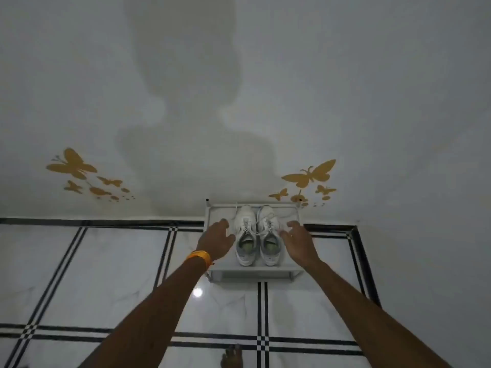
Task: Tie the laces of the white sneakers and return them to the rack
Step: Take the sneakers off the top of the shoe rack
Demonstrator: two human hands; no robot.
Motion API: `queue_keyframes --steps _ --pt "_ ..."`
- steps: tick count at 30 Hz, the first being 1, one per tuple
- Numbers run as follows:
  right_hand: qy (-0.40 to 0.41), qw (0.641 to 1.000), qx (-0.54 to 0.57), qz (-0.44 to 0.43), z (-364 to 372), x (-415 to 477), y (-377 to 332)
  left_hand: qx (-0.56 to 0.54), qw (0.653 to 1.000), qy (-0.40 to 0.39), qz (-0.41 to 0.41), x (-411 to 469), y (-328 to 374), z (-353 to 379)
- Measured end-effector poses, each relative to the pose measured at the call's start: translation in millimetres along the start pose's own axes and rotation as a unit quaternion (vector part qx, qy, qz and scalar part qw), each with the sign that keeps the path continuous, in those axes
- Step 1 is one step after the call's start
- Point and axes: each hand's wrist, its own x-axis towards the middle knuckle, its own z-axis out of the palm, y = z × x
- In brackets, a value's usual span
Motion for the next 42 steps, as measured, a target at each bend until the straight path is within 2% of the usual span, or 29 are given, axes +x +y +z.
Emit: queue_keyframes --steps 4,8,15,20,24,28,33,38,42 --pt "-0.032 0.996 -0.003 0.079 62.3 65.8 53.6 -0.024 0.997 -0.039 -0.067 68.9 -52.2 57.3" --pt "-0.024 0.994 -0.028 0.103 120.8 138.0 107.4 -0.046 0.993 -0.050 -0.099 136.7 -93.8 128.6" --pt "-0.022 0.990 -0.105 0.093 193.0 226.0 189.3 -0.069 0.992 -0.013 -0.107 221.3 -142.7 226.8" --pt "0.019 0.987 -0.149 0.050 206.5 245.5 215.3 0.015 0.996 -0.012 -0.086 244.9 -154.3 251.2" --pt "-0.012 0.985 -0.173 0.015 199.1 254.1 215.2 0.067 0.995 0.007 -0.078 248.8 -150.6 259.6" --pt "0.006 0.986 -0.160 -0.040 186.1 230.3 208.5 0.061 0.996 0.021 -0.063 224.6 -146.3 256.1" --pt "0.013 0.993 -0.094 -0.069 165.7 144.0 213.2 0.007 0.997 0.049 -0.053 127.5 -131.6 246.8" --pt "0.016 0.996 -0.040 -0.073 154.0 33.9 223.7 -0.019 0.998 0.052 -0.039 19.6 -116.8 236.6" --pt "0.022 0.998 -0.009 -0.058 165.1 -33.6 249.5 -0.053 0.997 0.046 -0.032 -41.2 -131.9 257.1"
